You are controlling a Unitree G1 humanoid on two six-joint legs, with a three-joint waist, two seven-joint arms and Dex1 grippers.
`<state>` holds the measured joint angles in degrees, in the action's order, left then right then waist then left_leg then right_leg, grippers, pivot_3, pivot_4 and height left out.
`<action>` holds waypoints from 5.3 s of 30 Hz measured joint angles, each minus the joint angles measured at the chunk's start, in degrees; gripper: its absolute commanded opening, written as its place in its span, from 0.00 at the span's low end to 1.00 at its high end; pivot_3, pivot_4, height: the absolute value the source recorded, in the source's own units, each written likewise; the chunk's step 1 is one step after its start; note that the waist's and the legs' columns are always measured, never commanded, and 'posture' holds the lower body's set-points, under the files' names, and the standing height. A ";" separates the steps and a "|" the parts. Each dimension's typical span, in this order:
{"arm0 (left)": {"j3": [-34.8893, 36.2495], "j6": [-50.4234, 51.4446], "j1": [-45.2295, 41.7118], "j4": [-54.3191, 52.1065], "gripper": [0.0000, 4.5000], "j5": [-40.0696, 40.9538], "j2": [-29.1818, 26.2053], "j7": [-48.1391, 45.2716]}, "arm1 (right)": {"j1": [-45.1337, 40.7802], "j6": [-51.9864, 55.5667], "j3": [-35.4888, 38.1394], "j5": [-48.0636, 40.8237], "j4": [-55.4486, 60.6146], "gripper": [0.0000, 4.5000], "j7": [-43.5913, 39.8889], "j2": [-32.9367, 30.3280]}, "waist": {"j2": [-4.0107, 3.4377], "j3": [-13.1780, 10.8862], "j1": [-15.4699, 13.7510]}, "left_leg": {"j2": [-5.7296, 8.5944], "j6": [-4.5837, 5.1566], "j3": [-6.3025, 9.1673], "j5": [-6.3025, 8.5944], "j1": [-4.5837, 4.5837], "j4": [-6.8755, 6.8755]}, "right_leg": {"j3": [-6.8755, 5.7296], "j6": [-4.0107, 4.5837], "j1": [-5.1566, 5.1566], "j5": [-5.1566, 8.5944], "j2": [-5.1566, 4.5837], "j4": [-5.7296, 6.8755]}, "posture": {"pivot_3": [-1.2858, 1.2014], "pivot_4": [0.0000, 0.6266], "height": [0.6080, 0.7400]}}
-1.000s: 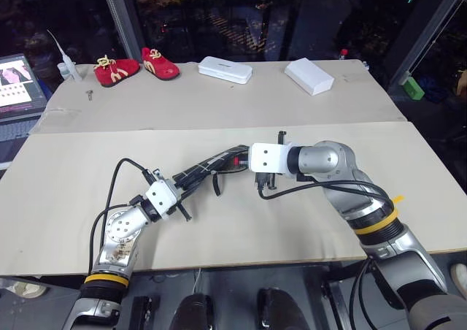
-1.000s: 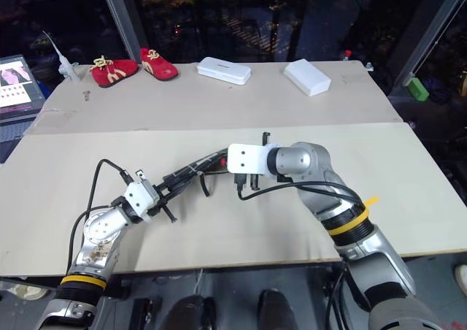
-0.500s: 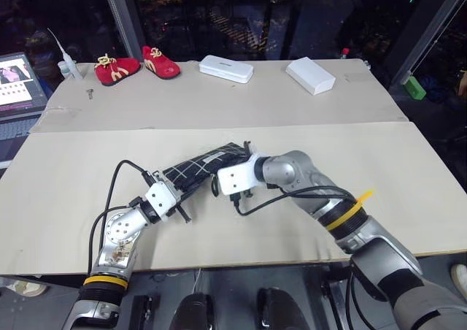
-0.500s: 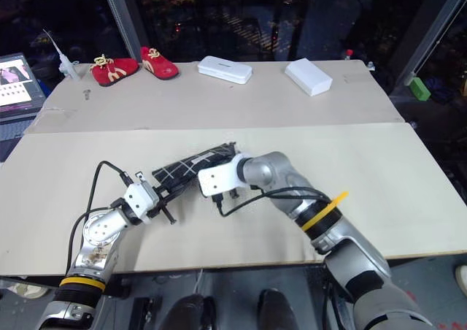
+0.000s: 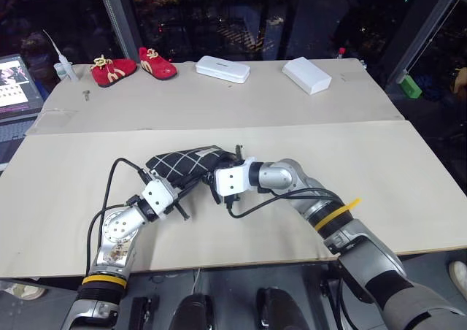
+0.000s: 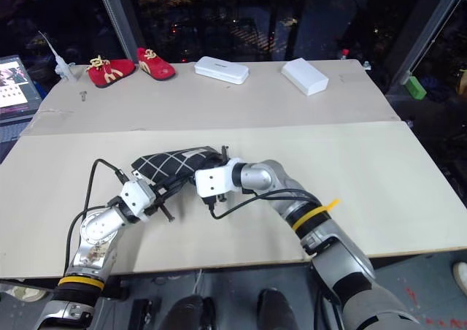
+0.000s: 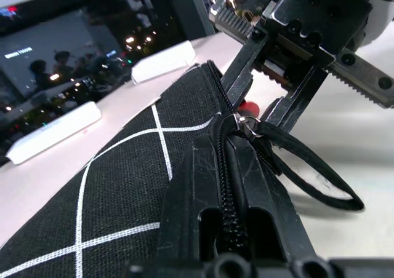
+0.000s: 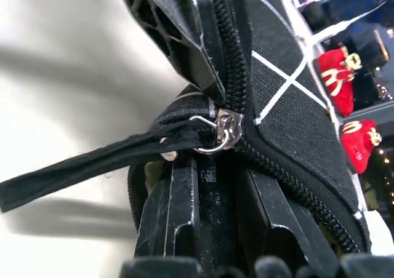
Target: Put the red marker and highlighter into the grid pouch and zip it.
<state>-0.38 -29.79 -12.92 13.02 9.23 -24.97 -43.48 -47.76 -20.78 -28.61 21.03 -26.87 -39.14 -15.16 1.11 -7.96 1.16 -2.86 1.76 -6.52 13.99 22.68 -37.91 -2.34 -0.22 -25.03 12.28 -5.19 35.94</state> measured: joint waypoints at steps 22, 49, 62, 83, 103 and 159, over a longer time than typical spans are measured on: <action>-1.10 -0.76 -2.09 0.27 0.00 0.26 0.73 -1.75 | -0.01 -2.43 3.48 -5.72 -0.18 0.10 -7.93 -2.47 | 0.00 0.00 -0.18 | 0.02 0.00 0.00 0.00 -0.03 0.00 | 0.01 0.01 0.01 0.00 0.03 0.03 | 0.52 0.24 1.00; 0.78 6.57 -3.60 7.24 0.00 6.63 3.48 -2.28 | -3.51 -3.36 4.74 -1.86 -1.22 0.10 -8.85 -7.98 | 0.02 0.01 -0.22 | 0.08 -0.01 -0.01 -0.01 -0.07 -0.02 | 0.02 0.01 0.03 -0.01 0.03 0.05 | 0.52 0.24 1.00; 1.09 10.61 -3.35 5.53 0.00 6.87 1.95 -6.12 | -3.87 -4.92 7.18 -2.42 -0.37 0.10 -8.69 -13.79 | 0.02 0.01 -0.19 | 0.04 -0.01 0.00 -0.01 -0.05 -0.02 | 0.01 0.01 0.03 -0.01 0.04 0.03 | 0.52 0.24 1.00; 1.29 12.21 -4.09 2.82 0.00 8.01 3.03 -9.92 | -3.22 -4.78 3.16 0.23 1.61 0.10 -11.00 -6.62 | 0.02 0.01 -0.31 | 0.06 -0.02 -0.01 -0.02 -0.04 -0.02 | 0.02 0.01 0.03 -0.01 0.04 0.02 | 0.52 0.24 1.00; 0.17 12.76 -4.13 1.42 0.00 7.67 4.41 -8.79 | -5.20 -0.41 7.11 -5.00 -0.99 0.74 -13.93 -10.72 | 0.02 0.01 -0.40 | 0.06 -0.01 0.01 -0.01 0.02 -0.02 | 0.01 0.01 0.02 -0.01 0.04 -0.04 | 0.52 0.24 1.00; -1.82 12.82 -4.49 1.54 0.00 6.22 6.28 -7.71 | 10.65 65.71 15.92 -38.00 26.92 0.01 -5.90 -10.24 | 0.07 0.01 -0.54 | 0.09 0.12 0.36 0.07 -0.27 -0.03 | -0.05 -0.06 0.49 0.01 -0.01 -0.20 | 0.52 0.24 1.00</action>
<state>-2.20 -16.97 -17.41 14.56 15.44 -18.69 -51.19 -37.12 44.93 -12.69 -16.97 0.05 -45.03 -25.40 1.18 -7.96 0.62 -2.77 1.88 -6.16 14.06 22.41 -37.94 -2.40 -0.28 -24.54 12.29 -5.20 35.74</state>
